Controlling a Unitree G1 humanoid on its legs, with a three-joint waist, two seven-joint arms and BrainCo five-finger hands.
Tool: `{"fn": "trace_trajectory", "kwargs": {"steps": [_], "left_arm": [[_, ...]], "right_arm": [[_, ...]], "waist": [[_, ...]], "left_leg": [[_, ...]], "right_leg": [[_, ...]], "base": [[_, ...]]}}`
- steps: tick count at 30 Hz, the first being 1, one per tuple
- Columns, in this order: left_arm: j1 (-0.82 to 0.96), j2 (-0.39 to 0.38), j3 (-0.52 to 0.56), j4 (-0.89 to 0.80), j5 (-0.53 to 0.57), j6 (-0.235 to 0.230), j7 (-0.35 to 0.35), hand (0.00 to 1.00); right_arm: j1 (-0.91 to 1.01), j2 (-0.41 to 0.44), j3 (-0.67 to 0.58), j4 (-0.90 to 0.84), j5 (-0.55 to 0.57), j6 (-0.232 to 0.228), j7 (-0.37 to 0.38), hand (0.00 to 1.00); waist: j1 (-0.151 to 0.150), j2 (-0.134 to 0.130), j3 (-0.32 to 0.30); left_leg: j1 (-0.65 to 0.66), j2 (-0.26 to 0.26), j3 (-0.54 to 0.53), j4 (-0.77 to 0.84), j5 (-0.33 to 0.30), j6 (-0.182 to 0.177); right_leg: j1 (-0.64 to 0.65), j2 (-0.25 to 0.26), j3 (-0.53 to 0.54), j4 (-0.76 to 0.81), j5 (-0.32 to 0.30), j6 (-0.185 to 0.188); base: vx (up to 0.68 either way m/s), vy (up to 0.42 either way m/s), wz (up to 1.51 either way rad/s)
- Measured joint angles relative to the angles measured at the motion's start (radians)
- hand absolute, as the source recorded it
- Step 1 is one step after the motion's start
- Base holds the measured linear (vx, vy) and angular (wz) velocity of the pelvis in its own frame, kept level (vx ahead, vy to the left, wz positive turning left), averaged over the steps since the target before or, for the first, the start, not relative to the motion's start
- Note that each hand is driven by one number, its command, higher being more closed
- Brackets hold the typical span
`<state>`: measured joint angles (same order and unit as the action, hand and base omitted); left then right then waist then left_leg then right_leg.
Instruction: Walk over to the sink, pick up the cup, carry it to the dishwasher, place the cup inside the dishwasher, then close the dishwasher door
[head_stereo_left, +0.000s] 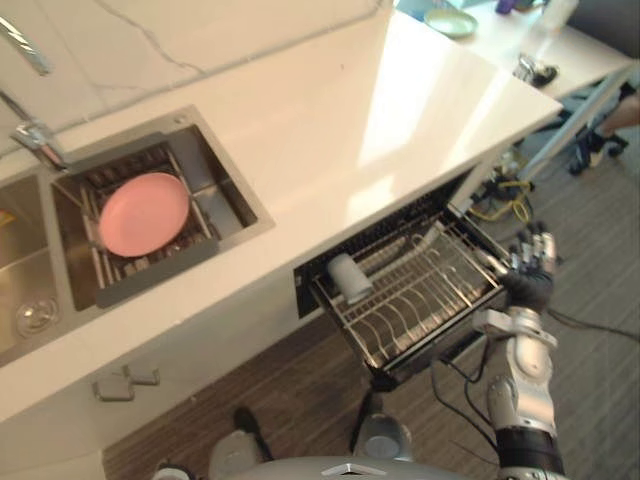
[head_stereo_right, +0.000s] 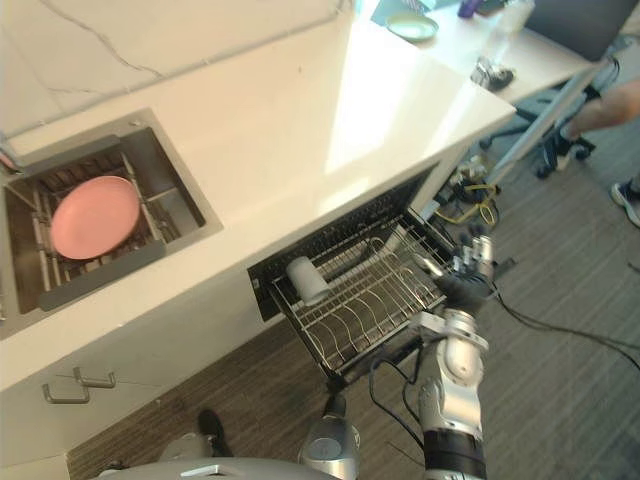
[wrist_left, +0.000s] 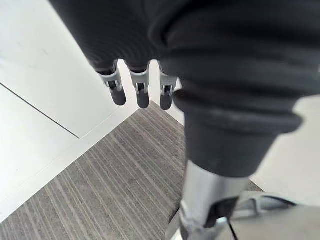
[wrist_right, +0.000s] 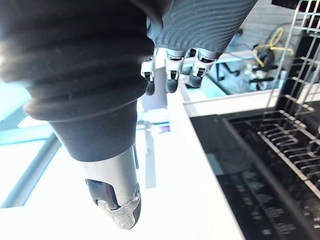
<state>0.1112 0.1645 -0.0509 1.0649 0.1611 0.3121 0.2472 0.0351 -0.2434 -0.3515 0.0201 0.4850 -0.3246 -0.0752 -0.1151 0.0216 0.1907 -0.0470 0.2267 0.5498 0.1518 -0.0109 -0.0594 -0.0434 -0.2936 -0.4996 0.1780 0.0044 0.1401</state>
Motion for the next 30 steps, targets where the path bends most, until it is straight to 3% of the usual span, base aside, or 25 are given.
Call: {"fn": "trace_trajectory", "kwargs": {"steps": [3,7,9,11,12,14,15,16,18,19,20,22,27,30], "left_arm": [[0.011,0.008,0.011,0.017,0.008,-0.013,-0.036,0.00],[0.016,0.011,-0.002,0.024,0.014,-0.084,-0.030,0.00],[0.007,0.022,-0.041,0.049,-0.064,-0.084,-0.031,0.00],[0.000,0.041,-0.081,0.077,-0.192,-0.084,-0.075,0.00],[-0.003,0.051,-0.096,0.087,-0.214,-0.085,-0.098,0.00],[-0.001,0.054,-0.135,0.087,-0.218,-0.095,-0.110,0.00],[0.001,0.054,-0.156,0.085,-0.218,-0.101,-0.110,0.00],[0.001,0.062,-0.176,0.084,-0.220,-0.102,-0.111,0.00],[-0.006,0.090,-0.199,0.083,-0.228,-0.092,-0.119,0.00],[-0.013,0.105,-0.215,0.084,-0.227,-0.075,-0.119,0.00],[-0.019,0.110,-0.237,0.082,-0.226,-0.056,-0.125,0.00],[-0.033,0.109,-0.275,0.074,-0.182,-0.038,-0.130,0.00],[-0.047,0.112,-0.302,0.045,-0.148,-0.038,-0.128,0.00],[-0.051,0.115,-0.305,0.040,-0.129,-0.037,-0.138,0.00]], "right_arm": [[-0.012,-0.003,-0.018,-0.075,0.050,-0.025,0.048,0.00],[-0.063,-0.008,-0.037,-0.092,0.081,-0.043,0.041,0.00],[-0.047,-0.008,-0.060,-0.092,0.101,-0.042,0.014,0.00],[-0.016,-0.004,-0.078,-0.092,0.145,-0.036,-0.027,0.00],[-0.002,0.001,-0.083,-0.092,0.158,-0.031,-0.036,0.00],[0.013,0.002,-0.074,-0.092,0.176,-0.020,-0.036,0.00],[0.014,0.004,-0.056,-0.092,0.176,-0.020,-0.035,0.00],[0.018,0.008,-0.028,-0.092,0.174,-0.020,-0.034,0.00],[0.043,0.030,-0.012,-0.108,0.175,-0.019,-0.038,0.00],[0.055,0.035,-0.019,-0.144,0.175,-0.018,-0.042,0.00],[0.049,0.032,-0.043,-0.175,0.175,-0.017,-0.042,0.00],[0.055,0.030,-0.106,-0.182,0.176,-0.015,-0.058,0.00],[0.022,0.018,-0.120,-0.182,0.198,-0.016,-0.058,0.00],[0.020,0.018,-0.120,-0.198,0.195,-0.016,-0.057,0.00]], "waist": [[0.005,-0.016,-0.011],[0.002,-0.043,-0.032],[-0.007,-0.053,-0.053],[-0.011,-0.071,-0.060],[-0.011,-0.085,-0.056],[-0.009,-0.089,-0.055],[-0.009,-0.082,-0.058],[-0.014,-0.081,-0.061],[-0.028,-0.090,-0.076],[-0.039,-0.120,-0.087],[-0.043,-0.121,-0.085],[-0.052,-0.116,-0.085],[-0.024,-0.113,-0.084],[-0.023,-0.113,-0.084]], "left_leg": [[0.001,-0.005,0.001,0.060,-0.024,0.001],[0.041,-0.034,0.029,0.016,-0.030,-0.008],[0.056,-0.068,0.030,-0.032,-0.019,-0.011],[0.078,-0.110,0.029,-0.083,-0.008,-0.003],[0.095,-0.133,0.028,-0.108,-0.007,0.002],[0.122,-0.163,0.025,-0.170,-0.004,0.003],[0.132,-0.167,0.022,-0.197,0.002,0.003],[0.135,-0.162,0.000,-0.213,0.021,0.016],[0.120,-0.139,-0.049,-0.214,0.032,0.016],[0.101,-0.143,-0.081,-0.212,0.056,0.017],[0.082,-0.147,-0.110,-0.218,0.066,0.015],[0.069,-0.148,-0.173,-0.229,0.075,0.016],[0.060,-0.149,-0.203,-0.230,0.079,0.015],[0.045,-0.155,-0.209,-0.236,0.081,0.016]], "right_leg": [[0.007,-0.020,0.020,0.000,0.009,0.016],[0.006,-0.036,0.053,-0.012,0.020,0.027],[0.005,-0.053,0.050,-0.020,0.021,0.034],[0.003,-0.084,0.047,0.003,0.011,0.037],[0.002,-0.104,0.046,0.024,0.001,0.028],[-0.025,-0.123,0.058,0.096,-0.013,-0.068],[-0.054,-0.120,0.083,0.134,0.012,-0.110],[-0.073,-0.097,0.130,0.155,0.029,-0.128],[-0.061,0.011,0.210,0.085,-0.034,-0.068],[-0.017,0.064,0.241,-0.024,-0.043,-0.047],[-0.012,0.076,0.290,-0.046,-0.018,-0.027],[-0.006,0.086,0.364,-0.037,-0.030,-0.045],[0.001,0.087,0.383,-0.035,-0.034,-0.045],[-0.011,0.084,0.401,-0.031,-0.059,-0.051]], "base": [[0.04,0.135,-0.04],[-0.01,0.046,-0.21],[-0.01,0.062,0.00],[0.03,0.070,0.12],[0.04,0.093,0.08],[0.01,0.092,-0.03],[-0.01,0.078,-0.12],[0.01,0.031,0.05],[0.08,-0.097,0.41],[0.14,-0.123,0.58],[0.11,-0.066,0.60],[0.12,0.063,0.75],[0.04,0.025,0.27],[-0.02,-0.007,0.06]]}}
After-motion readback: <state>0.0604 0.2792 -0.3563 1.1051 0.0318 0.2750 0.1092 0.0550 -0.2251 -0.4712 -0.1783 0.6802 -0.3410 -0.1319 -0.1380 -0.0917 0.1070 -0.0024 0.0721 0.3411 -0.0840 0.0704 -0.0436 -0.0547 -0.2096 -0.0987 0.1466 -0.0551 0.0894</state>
